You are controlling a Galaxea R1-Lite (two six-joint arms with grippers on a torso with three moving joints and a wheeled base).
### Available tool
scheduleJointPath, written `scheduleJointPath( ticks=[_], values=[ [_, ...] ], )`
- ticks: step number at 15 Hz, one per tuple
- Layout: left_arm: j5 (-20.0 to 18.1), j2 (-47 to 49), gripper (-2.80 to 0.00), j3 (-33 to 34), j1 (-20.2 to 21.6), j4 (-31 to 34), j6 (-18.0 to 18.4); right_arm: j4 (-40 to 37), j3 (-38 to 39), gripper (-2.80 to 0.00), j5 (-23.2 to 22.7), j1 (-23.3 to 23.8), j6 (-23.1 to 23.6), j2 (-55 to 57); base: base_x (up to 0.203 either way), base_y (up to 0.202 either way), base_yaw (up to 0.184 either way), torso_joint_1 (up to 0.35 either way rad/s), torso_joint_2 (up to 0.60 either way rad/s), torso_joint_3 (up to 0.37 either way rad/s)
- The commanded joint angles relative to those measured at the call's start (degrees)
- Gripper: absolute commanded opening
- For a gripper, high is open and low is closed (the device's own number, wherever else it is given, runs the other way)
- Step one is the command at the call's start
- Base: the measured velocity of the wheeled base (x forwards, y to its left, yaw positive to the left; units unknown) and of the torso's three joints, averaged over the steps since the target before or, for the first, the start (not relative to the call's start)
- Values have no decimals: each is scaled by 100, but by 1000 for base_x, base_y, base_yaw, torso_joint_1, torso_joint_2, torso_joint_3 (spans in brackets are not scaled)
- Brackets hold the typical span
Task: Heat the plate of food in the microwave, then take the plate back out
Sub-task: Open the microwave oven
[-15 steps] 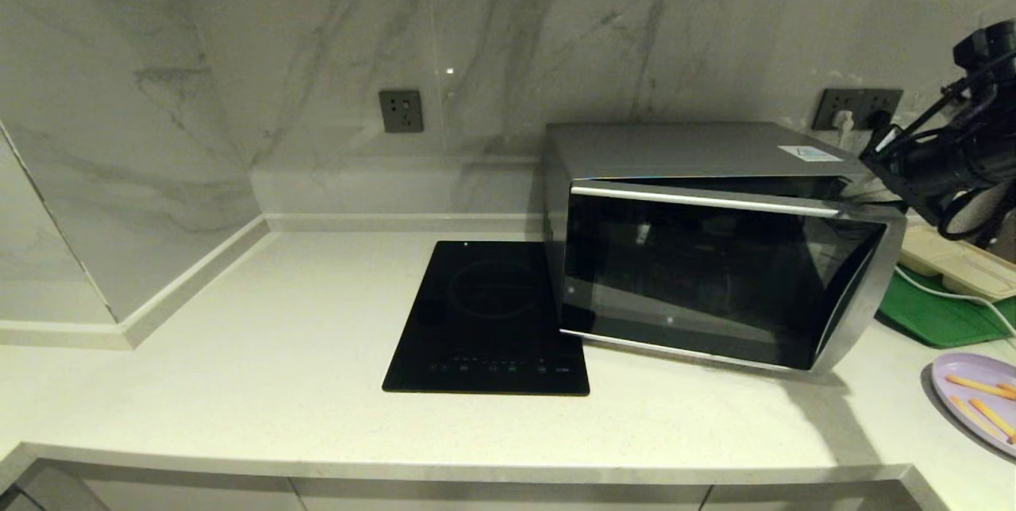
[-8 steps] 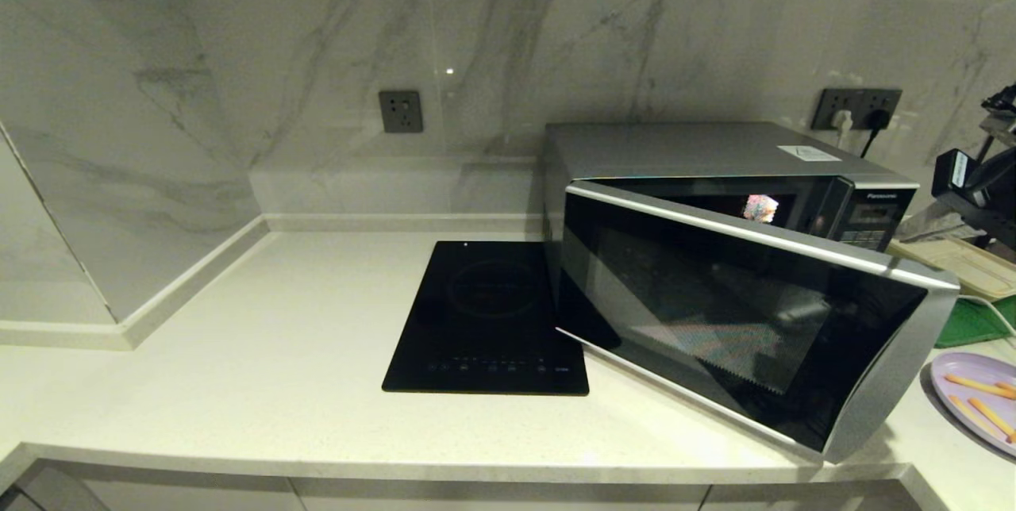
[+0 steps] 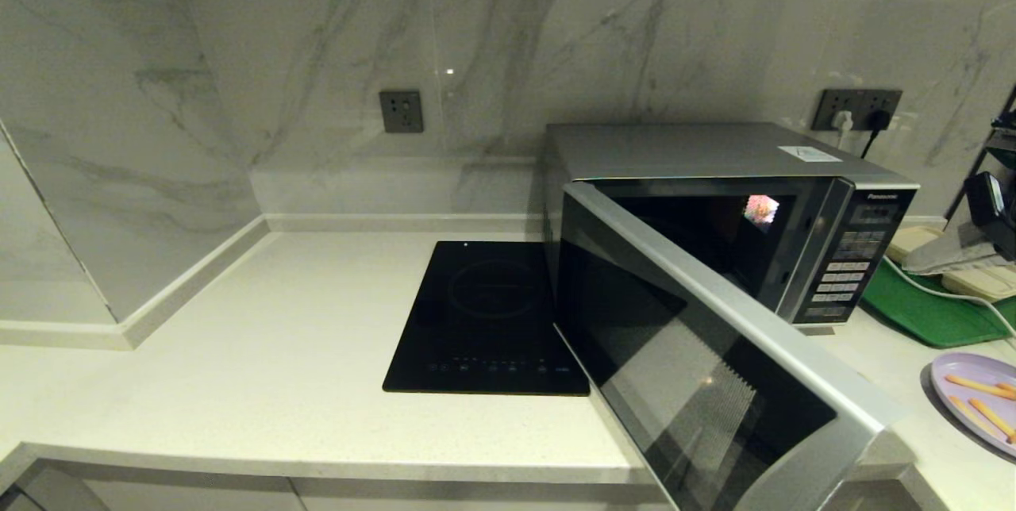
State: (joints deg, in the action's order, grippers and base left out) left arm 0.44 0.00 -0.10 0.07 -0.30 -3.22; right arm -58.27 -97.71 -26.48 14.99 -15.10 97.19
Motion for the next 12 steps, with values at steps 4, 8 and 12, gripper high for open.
scheduleJointPath(
  ticks=[4,8,12],
  values=[
    [8,0,-280,1,1,-5,-3,-33,541,-280,746,482,-22,-155,0,0,0,0,0,0],
    [9,0,-280,1,1,-5,-3,664,1705,-280,1702,552,-30,-528,0,0,0,0,0,0],
    [1,0,-280,1,1,-5,-3,1484,2821,-280,2245,1073,-364,-913,0,0,0,0,0,0]
  ],
)
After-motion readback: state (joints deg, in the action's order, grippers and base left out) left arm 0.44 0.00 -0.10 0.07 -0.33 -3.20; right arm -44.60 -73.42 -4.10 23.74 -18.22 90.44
